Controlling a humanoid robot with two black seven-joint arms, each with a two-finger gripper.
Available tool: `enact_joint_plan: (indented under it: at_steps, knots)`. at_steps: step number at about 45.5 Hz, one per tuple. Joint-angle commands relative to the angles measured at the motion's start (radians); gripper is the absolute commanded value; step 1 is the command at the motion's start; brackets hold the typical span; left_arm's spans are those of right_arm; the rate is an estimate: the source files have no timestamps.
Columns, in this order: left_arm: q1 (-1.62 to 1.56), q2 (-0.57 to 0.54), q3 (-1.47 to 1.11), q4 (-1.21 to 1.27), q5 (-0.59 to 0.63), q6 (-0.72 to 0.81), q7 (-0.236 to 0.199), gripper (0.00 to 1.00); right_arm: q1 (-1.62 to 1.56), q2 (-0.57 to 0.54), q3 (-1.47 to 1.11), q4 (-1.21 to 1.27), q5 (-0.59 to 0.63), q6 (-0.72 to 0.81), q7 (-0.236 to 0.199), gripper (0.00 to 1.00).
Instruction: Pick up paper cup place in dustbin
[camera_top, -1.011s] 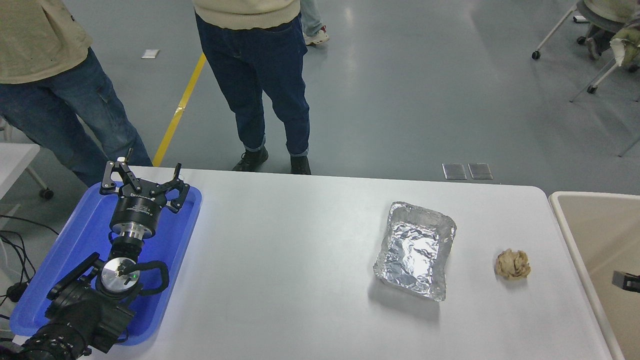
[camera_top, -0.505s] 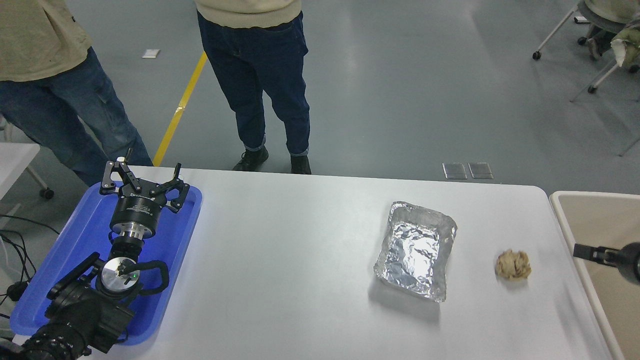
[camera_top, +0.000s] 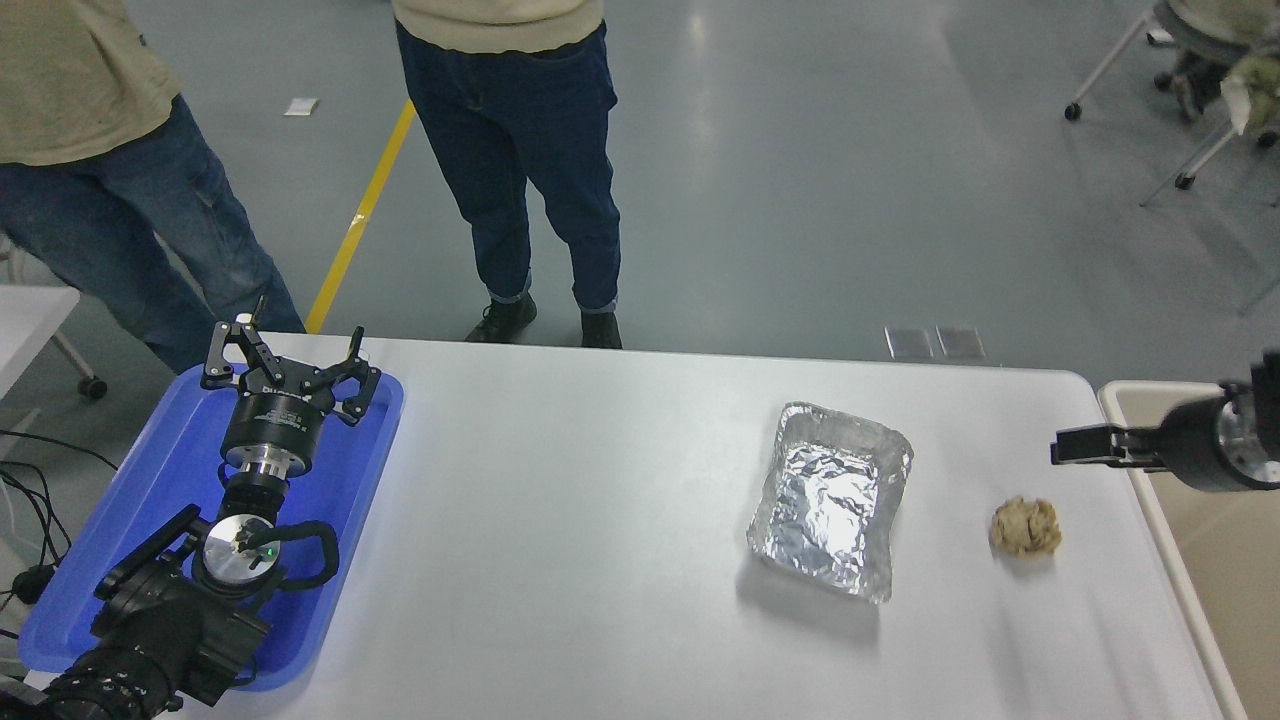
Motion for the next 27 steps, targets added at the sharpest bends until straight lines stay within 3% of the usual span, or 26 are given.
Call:
enact_joint_plan:
  at_steps: [1,27]
  knots:
    - [0.0,0.0,0.0,0.0,0.0,0.0,0.0,1.0,0.29,0.134,-0.163,0.117,0.152,0.151,0.002,1.0]
    - [0.008,-0.005,0.0,-0.003,0.009,-0.018,-0.009,1.0,0.617,0.513,-0.202,0.21,0.525,0.361,0.002,1.0]
